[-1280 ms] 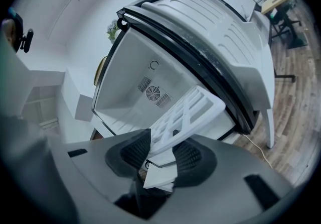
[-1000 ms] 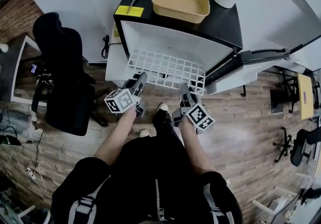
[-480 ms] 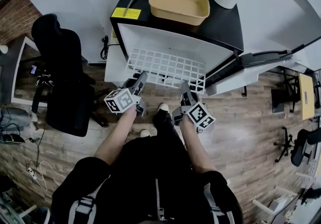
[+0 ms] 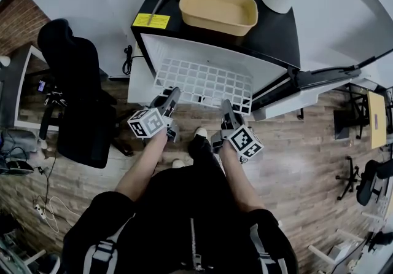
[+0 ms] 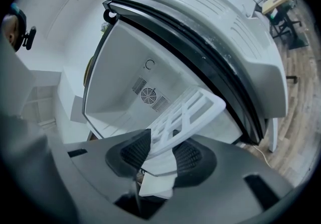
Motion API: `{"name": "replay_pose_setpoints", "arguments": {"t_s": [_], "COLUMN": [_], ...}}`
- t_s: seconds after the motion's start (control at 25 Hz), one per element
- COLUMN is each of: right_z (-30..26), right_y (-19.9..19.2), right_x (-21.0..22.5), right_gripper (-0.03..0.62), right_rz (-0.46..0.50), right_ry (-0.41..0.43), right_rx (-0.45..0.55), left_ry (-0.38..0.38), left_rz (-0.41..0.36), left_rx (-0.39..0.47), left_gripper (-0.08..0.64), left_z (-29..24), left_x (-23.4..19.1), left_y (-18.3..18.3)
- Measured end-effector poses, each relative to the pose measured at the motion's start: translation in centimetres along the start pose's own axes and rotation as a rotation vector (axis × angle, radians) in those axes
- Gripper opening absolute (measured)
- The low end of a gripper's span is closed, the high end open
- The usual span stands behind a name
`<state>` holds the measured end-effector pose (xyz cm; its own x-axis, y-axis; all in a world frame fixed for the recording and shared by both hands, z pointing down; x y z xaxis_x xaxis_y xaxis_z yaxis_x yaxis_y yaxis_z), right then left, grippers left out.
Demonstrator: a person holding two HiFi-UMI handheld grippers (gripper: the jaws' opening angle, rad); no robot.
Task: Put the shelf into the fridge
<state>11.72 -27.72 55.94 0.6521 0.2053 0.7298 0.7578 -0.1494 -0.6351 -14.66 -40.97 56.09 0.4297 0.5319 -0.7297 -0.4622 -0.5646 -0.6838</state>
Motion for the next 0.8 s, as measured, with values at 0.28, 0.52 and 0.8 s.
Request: {"name": "replay_pose_setpoints", "arguments": {"t_s": [0.28, 0.52, 0.8], "right_z": [-0.9, -2.0, -2.9], "right_y": [0.4, 0.6, 1.3], "right_x": [0.1, 0.6, 0.4], "right_gripper": [0.146, 0.146, 0.144], "right_rz": [0.006, -0.005, -0.001], "right_ry": [-0.005, -0.007, -0.017], "right_rx": [0.011, 0.008, 0.026], "left_ry": [0.003, 0.007, 0.013], "left_rz": [-0.001, 0.003, 0.004], "left_rx": [0.005, 0.015, 0.028], "left_gripper": [0.16, 0.16, 0.158], "left_z": [-0.9, -1.8, -2.9], "left_x": [-0.3, -0.6, -0.9], "left_y": [0.2, 0.4, 0.7]}}
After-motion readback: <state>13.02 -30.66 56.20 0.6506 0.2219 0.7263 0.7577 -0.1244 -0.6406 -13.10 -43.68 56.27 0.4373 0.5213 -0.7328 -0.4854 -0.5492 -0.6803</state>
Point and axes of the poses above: the fingertips, and each gripper's own axes: z backward along the fingers, x to its right, y out of its top, the point moved 9 cm from there along z, backward along the fingers, and after that the axes turned 5 degrees about -y, right-handed, at the moved point
